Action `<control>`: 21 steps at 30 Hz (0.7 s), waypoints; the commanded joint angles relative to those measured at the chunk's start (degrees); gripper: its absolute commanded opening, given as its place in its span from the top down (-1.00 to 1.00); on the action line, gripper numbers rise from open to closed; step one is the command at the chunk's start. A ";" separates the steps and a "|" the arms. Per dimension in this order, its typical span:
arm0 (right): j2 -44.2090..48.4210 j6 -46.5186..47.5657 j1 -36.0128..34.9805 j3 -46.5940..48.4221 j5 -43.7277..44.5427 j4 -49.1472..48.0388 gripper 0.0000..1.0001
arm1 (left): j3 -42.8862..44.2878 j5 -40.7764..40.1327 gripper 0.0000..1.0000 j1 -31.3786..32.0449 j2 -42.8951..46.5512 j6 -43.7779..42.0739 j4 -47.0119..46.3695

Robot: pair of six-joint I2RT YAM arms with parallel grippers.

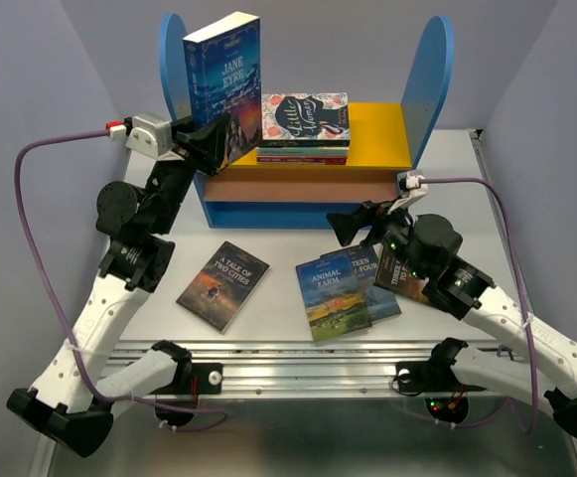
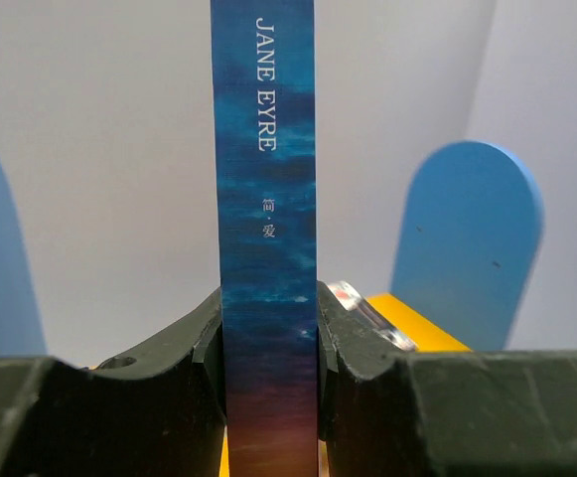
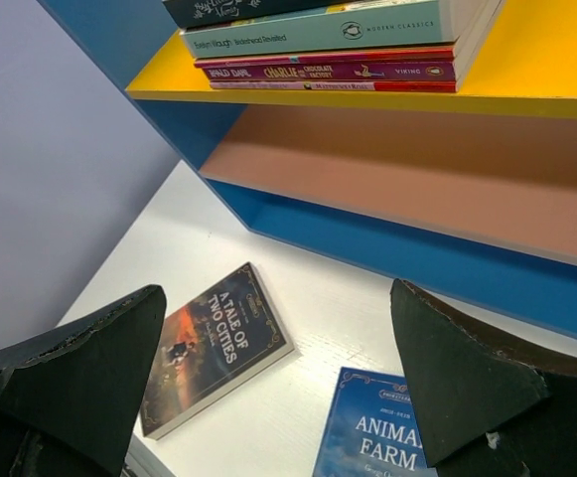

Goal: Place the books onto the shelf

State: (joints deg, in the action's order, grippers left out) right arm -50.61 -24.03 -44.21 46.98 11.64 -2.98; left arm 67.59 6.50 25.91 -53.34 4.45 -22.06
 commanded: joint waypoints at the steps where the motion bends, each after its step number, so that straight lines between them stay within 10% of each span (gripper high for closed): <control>1: -0.02 2.50 0.26 0.66 2.16 -1.41 -1.00 | 0.00 -5.97 1.00 0.19 -0.35 -8.92 -33.20; 21: -3.79 6.19 0.26 1.01 8.31 -1.50 -1.00 | -1.76 -22.94 1.00 3.00 -23.47 -30.11 -69.69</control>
State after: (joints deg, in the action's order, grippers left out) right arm -53.58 -19.22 -44.21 46.98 17.30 -2.98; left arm 64.10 -15.42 28.36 -78.11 -20.03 -63.66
